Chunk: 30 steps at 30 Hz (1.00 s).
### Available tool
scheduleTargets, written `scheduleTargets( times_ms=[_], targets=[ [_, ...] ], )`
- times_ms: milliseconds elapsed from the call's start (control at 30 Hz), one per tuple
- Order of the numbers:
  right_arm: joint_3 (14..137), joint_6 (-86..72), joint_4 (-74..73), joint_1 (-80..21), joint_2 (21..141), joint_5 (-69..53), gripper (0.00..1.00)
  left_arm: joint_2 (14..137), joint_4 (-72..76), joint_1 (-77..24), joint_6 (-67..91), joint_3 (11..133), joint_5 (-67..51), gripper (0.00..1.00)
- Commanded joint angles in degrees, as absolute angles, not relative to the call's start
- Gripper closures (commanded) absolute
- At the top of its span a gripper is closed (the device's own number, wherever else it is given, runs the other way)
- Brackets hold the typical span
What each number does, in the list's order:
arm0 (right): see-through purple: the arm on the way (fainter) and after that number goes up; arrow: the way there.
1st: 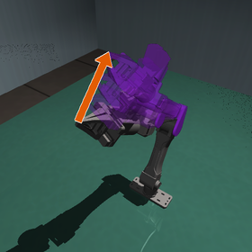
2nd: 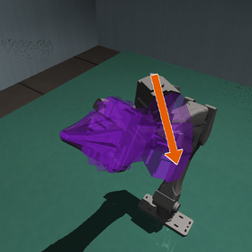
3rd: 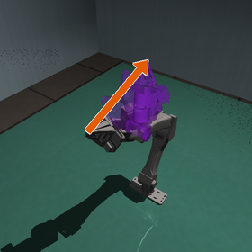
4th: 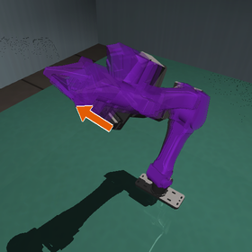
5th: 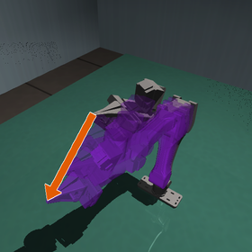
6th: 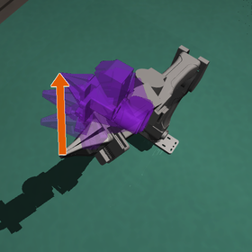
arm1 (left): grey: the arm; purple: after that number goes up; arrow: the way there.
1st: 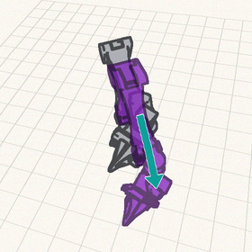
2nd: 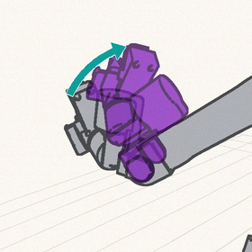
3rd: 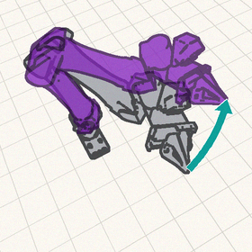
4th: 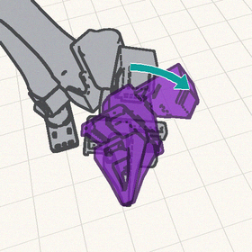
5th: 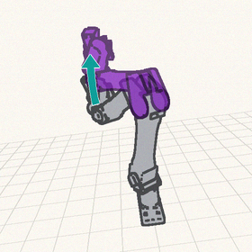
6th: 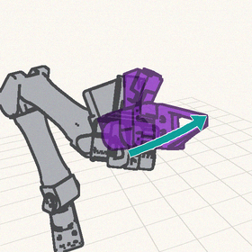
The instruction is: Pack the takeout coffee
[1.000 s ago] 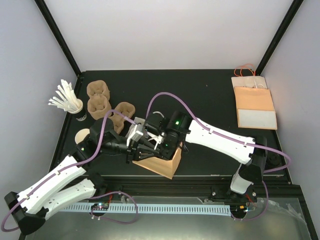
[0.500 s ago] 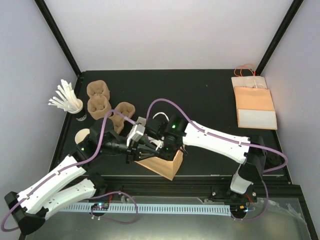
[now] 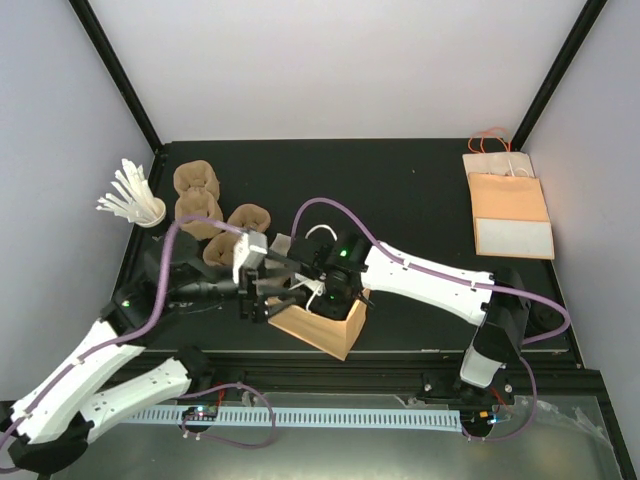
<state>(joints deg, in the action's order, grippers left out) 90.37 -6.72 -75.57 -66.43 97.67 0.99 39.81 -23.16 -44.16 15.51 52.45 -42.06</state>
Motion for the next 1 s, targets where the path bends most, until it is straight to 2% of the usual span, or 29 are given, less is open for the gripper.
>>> scheduleTargets(
  times_ms=[0,133,200,367,567,767,933,967],
  targets=[
    [89.2,-7.7,-74.0,-67.1,96.0,1.9,0.94,40.6,-39.0,-43.4,15.0,65.2,-18.6,0.26],
    [88.6,-8.4,-73.5,-67.1,94.9,1.6,0.94,42.9,-53.3,-43.3,17.5,72.9,-1.7,0.25],
    [88.1,-8.6,-73.5,-67.1,94.5,1.6,0.94,44.6,-57.9,-43.3,16.8,75.0,0.8,0.24],
    [87.2,-9.1,-74.2,-67.1,94.0,1.3,0.93,50.0,-66.2,-43.3,17.1,76.5,3.1,0.19],
    [87.4,-9.7,-74.3,-67.1,93.7,1.1,0.94,56.2,-69.3,-42.6,17.4,78.1,7.5,0.15],
    [87.2,-9.7,-74.2,-67.1,93.2,1.6,0.94,63.0,-71.9,-40.4,15.3,79.2,5.0,0.11],
    [87.2,-9.5,-73.9,-67.1,92.9,1.7,0.94,67.5,-72.8,-39.0,13.2,78.2,1.8,0.18],
    [87.3,-9.5,-73.9,-67.1,92.9,1.8,0.94,68.6,-73.1,-38.8,12.6,78.3,1.2,0.22]
  ],
)
